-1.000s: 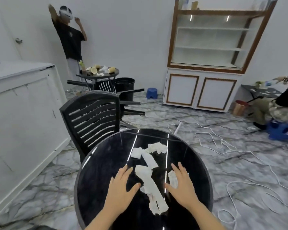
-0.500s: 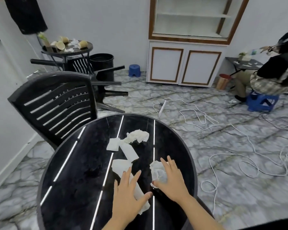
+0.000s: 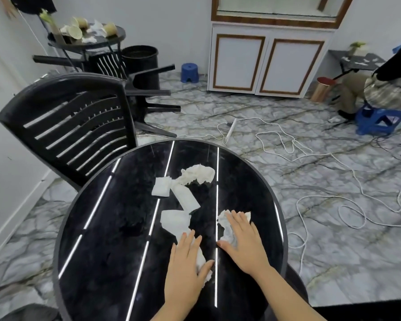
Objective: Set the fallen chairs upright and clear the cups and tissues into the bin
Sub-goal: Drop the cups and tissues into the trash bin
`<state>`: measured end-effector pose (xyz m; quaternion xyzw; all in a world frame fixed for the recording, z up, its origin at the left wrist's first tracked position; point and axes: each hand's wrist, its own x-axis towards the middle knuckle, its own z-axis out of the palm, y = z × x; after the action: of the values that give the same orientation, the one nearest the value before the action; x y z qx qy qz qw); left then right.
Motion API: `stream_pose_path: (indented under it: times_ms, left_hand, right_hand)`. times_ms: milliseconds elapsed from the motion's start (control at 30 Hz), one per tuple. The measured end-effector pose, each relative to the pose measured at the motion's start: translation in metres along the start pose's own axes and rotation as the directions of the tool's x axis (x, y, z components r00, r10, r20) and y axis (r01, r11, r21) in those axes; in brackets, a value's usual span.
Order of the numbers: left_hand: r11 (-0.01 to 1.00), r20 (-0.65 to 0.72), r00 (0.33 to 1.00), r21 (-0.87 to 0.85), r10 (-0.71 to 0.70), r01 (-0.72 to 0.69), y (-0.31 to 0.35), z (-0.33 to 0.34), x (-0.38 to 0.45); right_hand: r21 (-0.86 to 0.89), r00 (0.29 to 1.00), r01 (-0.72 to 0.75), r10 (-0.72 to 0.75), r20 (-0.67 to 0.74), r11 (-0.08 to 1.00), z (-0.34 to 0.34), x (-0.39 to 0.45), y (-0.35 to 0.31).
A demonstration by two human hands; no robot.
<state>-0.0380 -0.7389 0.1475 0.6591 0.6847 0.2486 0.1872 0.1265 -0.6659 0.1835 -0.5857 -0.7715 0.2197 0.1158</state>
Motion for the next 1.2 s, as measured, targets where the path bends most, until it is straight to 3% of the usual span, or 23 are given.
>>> stream_pose_path:
  times_ms: [133,333,533,767,1000,1200]
  left_hand:
    - [0.995,-0.069,0.998,-0.102,0.000,-0.007,0.001,-0.002,-0.001]
    - [0.973,-0.071,0.995,-0.226,-0.075,0.057,0.004,-0.008,-0.005]
    - [0.938,-0.113,0.986,-0.338,-0.125,0.080,0.009,-0.025,-0.010]
    - [0.898,-0.264,0.934,-0.425,-0.243,0.114,0.004,-0.063,-0.024]
    - [0.891,-0.514,0.761,-0.413,-0.397,0.187,-0.045,-0.134,-0.077]
    - [0.808,-0.635,0.502,-0.424,-0.587,0.408,-0.114,-0.182,-0.180]
  right_hand:
    - [0.112,1.000,-0.014,0.017,-0.026,0.994,0.008,-0.005,-0.004]
    - [0.309,0.977,-0.013,0.078,-0.197,0.951,0.013,-0.020,-0.012]
    - [0.426,0.967,-0.100,0.188,-0.170,0.899,0.010,-0.027,-0.024]
    - [0.492,0.989,0.020,0.054,-0.136,0.871,0.003,-0.014,-0.084]
    - [0.502,0.965,0.245,-0.257,-0.047,0.829,0.025,-0.013,-0.193]
    - [0.498,0.855,0.384,-0.503,0.125,0.778,0.086,-0.056,-0.289]
